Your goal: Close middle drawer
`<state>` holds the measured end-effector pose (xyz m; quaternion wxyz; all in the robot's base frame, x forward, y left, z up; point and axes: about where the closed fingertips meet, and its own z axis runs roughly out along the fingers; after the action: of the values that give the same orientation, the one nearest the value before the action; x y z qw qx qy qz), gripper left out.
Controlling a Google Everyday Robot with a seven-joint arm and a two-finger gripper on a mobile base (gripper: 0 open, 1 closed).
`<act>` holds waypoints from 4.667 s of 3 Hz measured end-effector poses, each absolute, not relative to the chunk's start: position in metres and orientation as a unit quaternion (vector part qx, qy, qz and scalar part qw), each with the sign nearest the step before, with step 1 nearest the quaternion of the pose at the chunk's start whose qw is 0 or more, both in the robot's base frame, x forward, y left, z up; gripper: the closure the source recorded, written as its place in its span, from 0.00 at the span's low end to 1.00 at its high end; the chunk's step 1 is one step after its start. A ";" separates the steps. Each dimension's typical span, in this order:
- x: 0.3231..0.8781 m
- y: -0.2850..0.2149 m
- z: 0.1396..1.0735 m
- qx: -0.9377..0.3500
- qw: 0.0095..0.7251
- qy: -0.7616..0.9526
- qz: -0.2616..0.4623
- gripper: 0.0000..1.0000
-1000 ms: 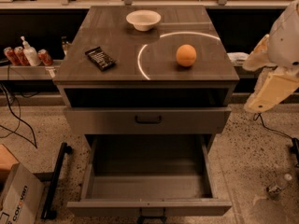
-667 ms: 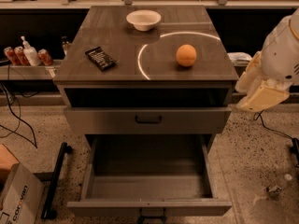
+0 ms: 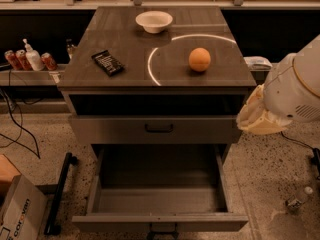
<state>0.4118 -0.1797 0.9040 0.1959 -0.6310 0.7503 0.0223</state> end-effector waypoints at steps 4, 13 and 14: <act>0.405 -0.153 0.821 -0.635 0.227 0.733 0.093 1.00; 0.365 -0.117 0.607 -0.574 0.265 0.719 0.289 1.00; 0.362 -0.115 0.597 -0.569 0.263 0.718 0.301 1.00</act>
Offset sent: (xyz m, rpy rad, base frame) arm -0.0046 0.0217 -0.0621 0.0767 0.0333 0.0414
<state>0.3625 -0.1152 0.5969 0.2632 -0.5690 0.7185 0.3013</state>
